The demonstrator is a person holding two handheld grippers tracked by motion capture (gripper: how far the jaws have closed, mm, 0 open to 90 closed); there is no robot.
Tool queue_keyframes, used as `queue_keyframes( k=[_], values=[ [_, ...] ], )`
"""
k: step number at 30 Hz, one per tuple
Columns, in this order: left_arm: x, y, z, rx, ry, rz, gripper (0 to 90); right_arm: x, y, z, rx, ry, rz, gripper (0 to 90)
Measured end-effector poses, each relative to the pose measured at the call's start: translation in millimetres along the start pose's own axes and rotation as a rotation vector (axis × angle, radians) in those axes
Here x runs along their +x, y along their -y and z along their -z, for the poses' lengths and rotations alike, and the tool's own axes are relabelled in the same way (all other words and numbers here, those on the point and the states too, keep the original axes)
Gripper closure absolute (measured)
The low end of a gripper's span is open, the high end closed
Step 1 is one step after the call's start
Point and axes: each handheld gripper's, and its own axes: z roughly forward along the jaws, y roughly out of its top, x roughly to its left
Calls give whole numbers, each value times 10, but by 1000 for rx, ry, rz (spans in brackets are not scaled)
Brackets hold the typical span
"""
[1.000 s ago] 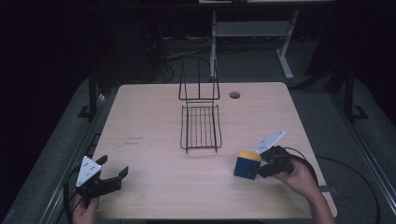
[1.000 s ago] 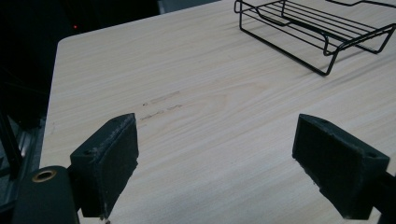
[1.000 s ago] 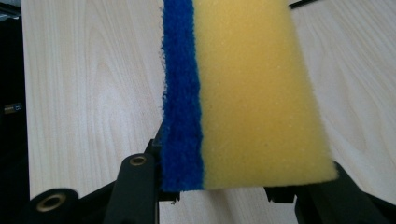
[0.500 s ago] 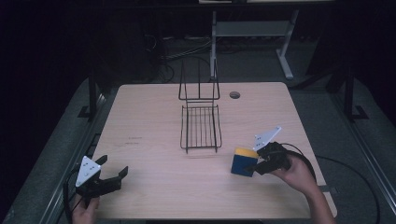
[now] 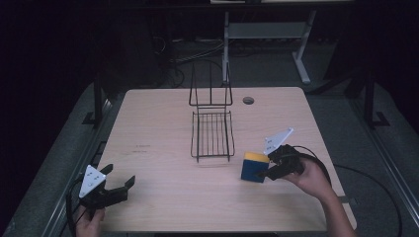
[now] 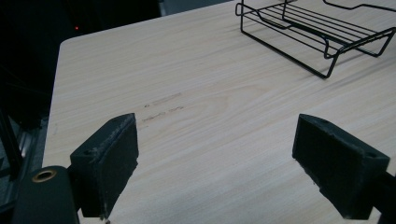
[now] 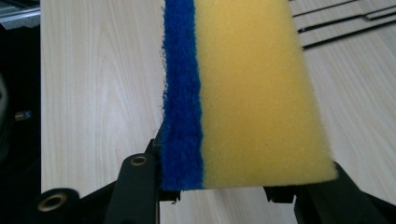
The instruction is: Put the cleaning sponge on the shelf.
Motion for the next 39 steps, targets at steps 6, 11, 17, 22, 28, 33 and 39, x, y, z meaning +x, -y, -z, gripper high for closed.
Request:
queue_keyframes(
  k=[6, 11, 17, 22, 28, 33, 39],
  values=[
    [2, 1, 1, -1, 0, 2, 139, -23, -64, 8, 2, -1, 7, 562],
    [0, 0, 2, 0, 1, 1, 139, -37, -118, 30, -7, -6, 7, 563],
    [-2, -1, 0, -1, 0, 2, 139, -59, -177, 50, -3, -8, 9, 563],
    [2, -1, 3, -1, 1, 3, 139, -83, -231, 62, -4, -8, 21, 563],
    [5, -2, 4, -3, 0, 4, 139, -109, -292, 68, -3, -11, 29, 563],
    [8, 1, -3, 0, 1, 5, 139, -106, -362, 73, -2, -15, 42, 563],
    [8, 2, -4, 0, 1, 3, 139, -139, -455, 93, -7, -18, 54, 564]
  ],
)
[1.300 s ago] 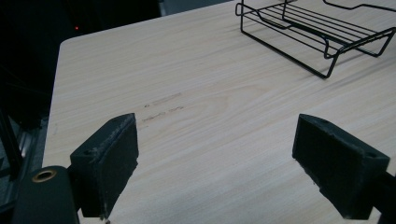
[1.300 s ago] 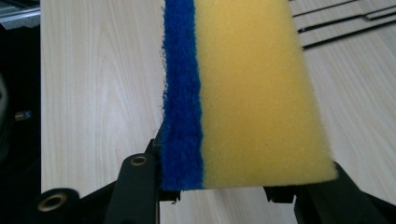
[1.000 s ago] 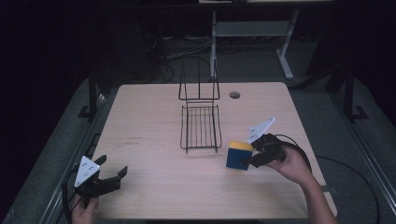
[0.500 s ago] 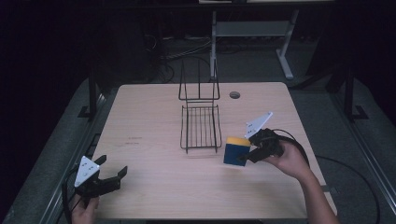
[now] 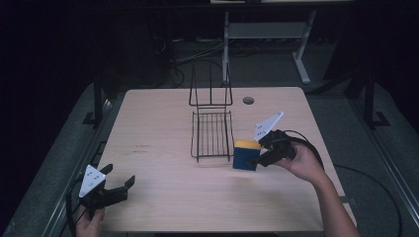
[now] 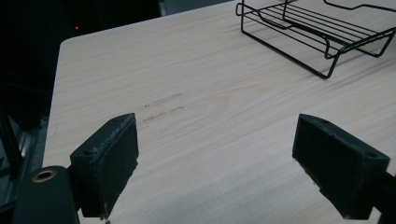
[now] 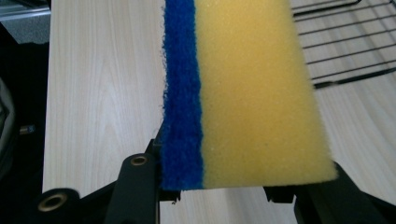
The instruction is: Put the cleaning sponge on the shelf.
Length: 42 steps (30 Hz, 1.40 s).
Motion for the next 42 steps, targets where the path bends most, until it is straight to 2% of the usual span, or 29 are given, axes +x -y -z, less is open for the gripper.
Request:
queue_keyframes(
  k=[16, 42],
  values=[
    [11, 3, 2, 0, 0, 1, 139, -103, -231, -41, 15, -8, 19, 564],
    [43, 6, 12, -5, -4, 13, 139, -283, -438, -93, 18, -27, 24, 564]
  ],
)
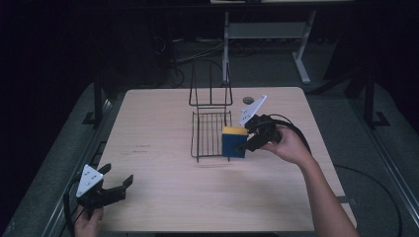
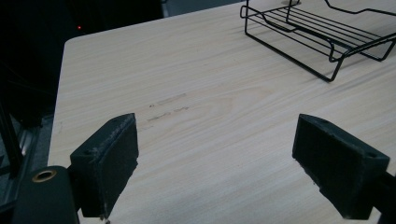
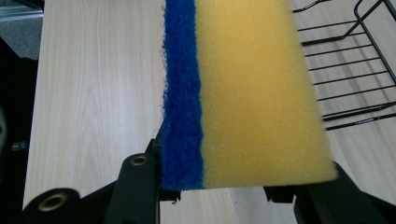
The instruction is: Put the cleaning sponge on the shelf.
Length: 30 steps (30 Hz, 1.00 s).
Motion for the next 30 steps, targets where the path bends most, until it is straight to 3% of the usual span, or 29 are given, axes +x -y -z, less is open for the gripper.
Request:
queue_keyframes(
  k=[30],
  values=[
    [10, 4, -21, 5, 1, 2, 139, -268, -159, -148, -13, -25, 4, 564]
  ],
)
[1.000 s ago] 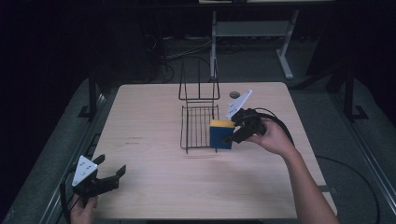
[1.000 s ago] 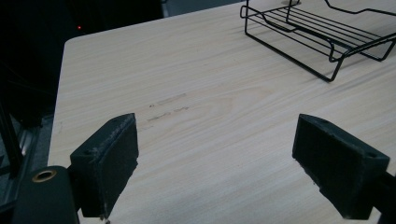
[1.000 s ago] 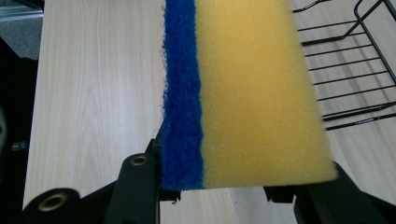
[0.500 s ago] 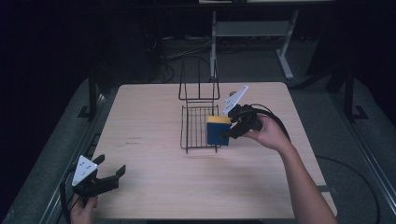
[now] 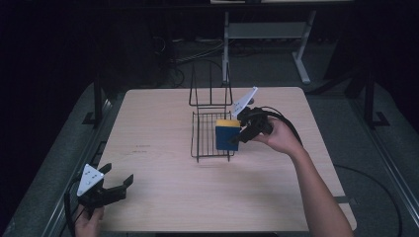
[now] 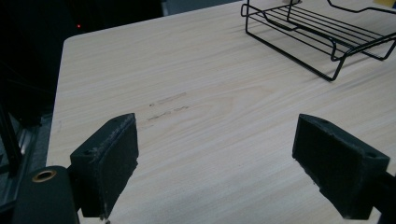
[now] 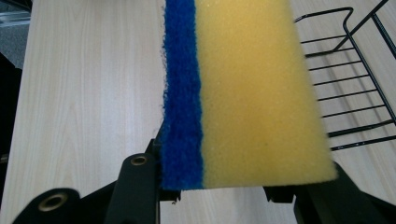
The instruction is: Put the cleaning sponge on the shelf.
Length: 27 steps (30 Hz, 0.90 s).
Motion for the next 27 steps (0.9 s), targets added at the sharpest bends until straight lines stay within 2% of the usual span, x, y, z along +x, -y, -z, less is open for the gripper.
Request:
queue_keyframes(
  k=[9, 13, 21, 27],
  values=[
    [10, 2, 5, -3, -1, 3, 139, -118, -65, -33, -4, -6, -10, 564],
    [14, 3, -1, -4, -1, 4, 139, -190, -74, -22, -27, -14, -20, 564],
    [15, 4, -2, -5, 1, 7, 139, -291, -124, -41, -12, -10, -40, 564],
    [18, 6, -3, -4, 3, 7, 139, -380, -100, -81, -26, -16, -56, 564]
  ],
)
